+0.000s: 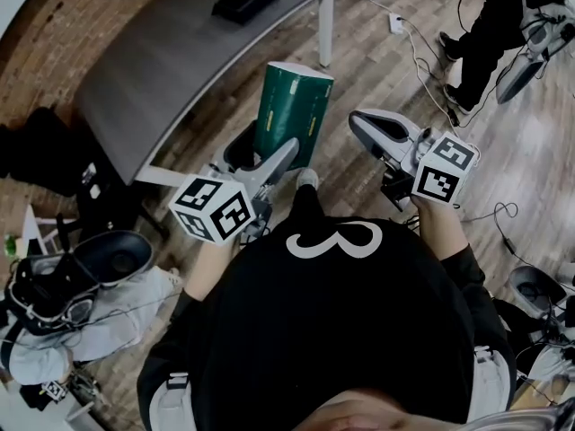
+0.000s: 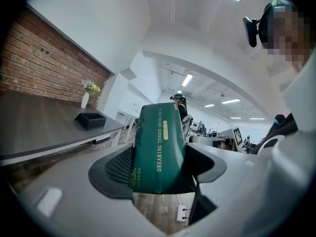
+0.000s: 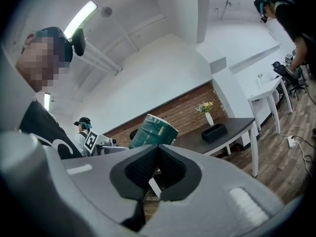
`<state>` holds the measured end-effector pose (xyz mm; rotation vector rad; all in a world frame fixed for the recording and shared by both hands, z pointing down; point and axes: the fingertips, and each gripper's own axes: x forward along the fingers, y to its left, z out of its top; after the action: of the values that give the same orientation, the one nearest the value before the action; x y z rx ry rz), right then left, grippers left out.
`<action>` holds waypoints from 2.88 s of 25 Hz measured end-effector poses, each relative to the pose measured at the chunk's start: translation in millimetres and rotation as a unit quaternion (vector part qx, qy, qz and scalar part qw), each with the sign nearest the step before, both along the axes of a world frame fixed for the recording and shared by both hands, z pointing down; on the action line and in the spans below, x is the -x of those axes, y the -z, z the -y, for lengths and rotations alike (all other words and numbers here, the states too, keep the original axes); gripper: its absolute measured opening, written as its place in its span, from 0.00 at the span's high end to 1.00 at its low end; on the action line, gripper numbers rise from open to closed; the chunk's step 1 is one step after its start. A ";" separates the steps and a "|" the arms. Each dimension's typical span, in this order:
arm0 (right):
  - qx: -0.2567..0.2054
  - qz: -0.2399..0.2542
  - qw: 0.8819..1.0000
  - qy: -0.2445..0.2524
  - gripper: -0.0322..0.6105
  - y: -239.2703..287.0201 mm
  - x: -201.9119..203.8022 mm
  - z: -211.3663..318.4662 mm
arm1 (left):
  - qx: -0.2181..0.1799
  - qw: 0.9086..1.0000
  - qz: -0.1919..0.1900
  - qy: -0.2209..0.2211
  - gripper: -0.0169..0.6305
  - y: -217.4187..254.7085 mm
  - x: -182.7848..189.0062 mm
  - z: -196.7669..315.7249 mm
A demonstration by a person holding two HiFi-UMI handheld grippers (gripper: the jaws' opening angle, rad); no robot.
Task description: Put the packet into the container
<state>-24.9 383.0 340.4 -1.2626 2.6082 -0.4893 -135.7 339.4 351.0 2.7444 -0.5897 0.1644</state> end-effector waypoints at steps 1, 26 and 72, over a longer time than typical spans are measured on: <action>0.003 0.001 1.000 -0.002 0.95 -0.2 -2.5 10.3 | 0.003 1.000 0.001 -0.001 0.43 -0.1 -2.8 11.3; 0.030 0.018 0.999 -0.028 0.95 22.4 -60.5 311.3 | 0.019 0.999 0.010 -0.026 0.43 23.5 -63.2 319.9; 0.144 0.002 0.963 0.230 0.95 -10.9 -87.1 647.1 | -0.072 0.972 0.179 0.136 0.43 16.4 -74.8 631.5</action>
<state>62.2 -264.1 351.3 -0.7012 2.9039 -0.9770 -60.9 -292.1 334.6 2.7498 -1.1064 0.5777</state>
